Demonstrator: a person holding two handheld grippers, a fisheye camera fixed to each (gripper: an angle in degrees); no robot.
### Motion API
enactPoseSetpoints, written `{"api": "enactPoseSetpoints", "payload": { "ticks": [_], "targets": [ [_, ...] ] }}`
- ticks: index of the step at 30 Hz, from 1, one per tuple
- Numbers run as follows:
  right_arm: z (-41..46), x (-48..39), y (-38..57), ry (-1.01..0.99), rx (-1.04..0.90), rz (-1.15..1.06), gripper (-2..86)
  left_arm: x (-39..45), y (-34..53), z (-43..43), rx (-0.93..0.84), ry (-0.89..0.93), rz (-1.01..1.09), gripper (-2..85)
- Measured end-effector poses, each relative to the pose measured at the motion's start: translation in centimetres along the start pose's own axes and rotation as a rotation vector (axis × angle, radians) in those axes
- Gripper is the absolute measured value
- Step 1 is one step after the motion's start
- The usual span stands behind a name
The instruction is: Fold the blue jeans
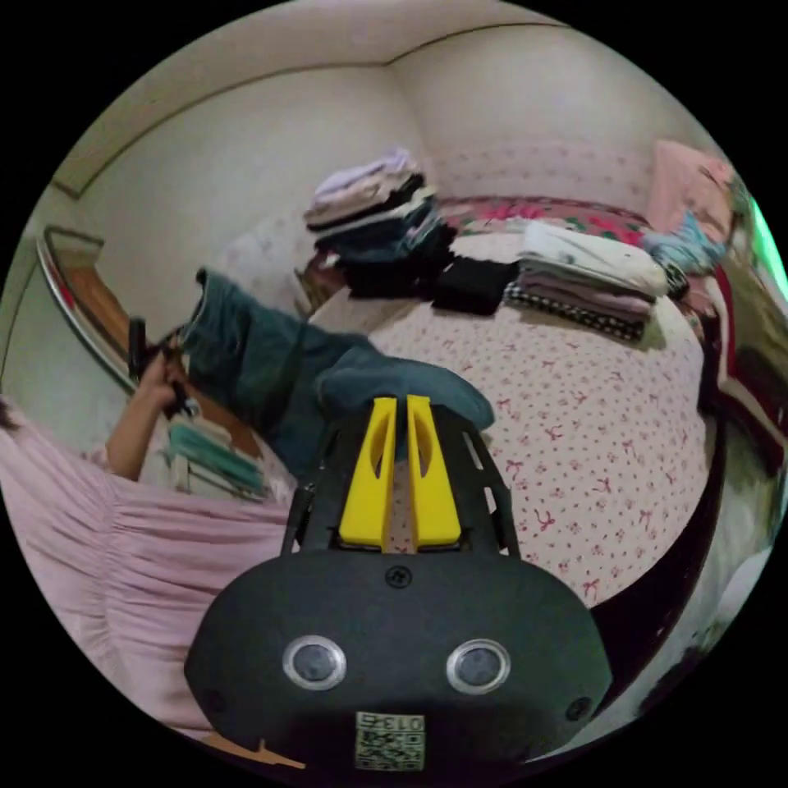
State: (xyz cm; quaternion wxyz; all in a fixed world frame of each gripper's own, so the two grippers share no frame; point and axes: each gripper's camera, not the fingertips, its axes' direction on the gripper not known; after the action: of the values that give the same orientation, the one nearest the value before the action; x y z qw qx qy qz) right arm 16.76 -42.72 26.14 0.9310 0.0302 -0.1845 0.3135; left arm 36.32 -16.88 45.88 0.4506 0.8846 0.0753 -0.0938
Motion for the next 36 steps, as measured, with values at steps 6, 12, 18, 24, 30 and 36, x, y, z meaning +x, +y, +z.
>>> {"api": "enactPoseSetpoints", "payload": {
  "ticks": [6,12,18,24,30,36],
  "targets": [
    [-4.1,10.8,11.9,0.100,-0.078,0.539,1.3,-8.3,6.5,4.8,-0.285,-0.153,-0.284,4.3],
    [-8.3,9.9,17.8,0.172,-0.026,0.561,3.9,-7.7,9.6,4.5,-0.266,-0.109,-0.220,6.7],
    [-5.3,4.1,12.5,0.259,-0.140,0.179,9.9,-6.0,11.1,4.9,-0.316,-0.204,-0.145,9.6],
    [2.9,-2.4,7.4,0.319,-0.324,-0.241,12.2,-9.9,13.6,3.4,-0.260,-0.112,-0.397,14.7],
    [9.2,-3.4,7.8,0.361,-0.536,-0.381,7.3,-10.0,13.2,6.1,-0.365,-0.079,-0.346,18.8],
    [3.5,-0.9,6.5,0.317,-0.390,-0.217,1.8,-11.5,11.6,10.7,-0.488,-0.136,-0.329,4.6]
  ]
}}
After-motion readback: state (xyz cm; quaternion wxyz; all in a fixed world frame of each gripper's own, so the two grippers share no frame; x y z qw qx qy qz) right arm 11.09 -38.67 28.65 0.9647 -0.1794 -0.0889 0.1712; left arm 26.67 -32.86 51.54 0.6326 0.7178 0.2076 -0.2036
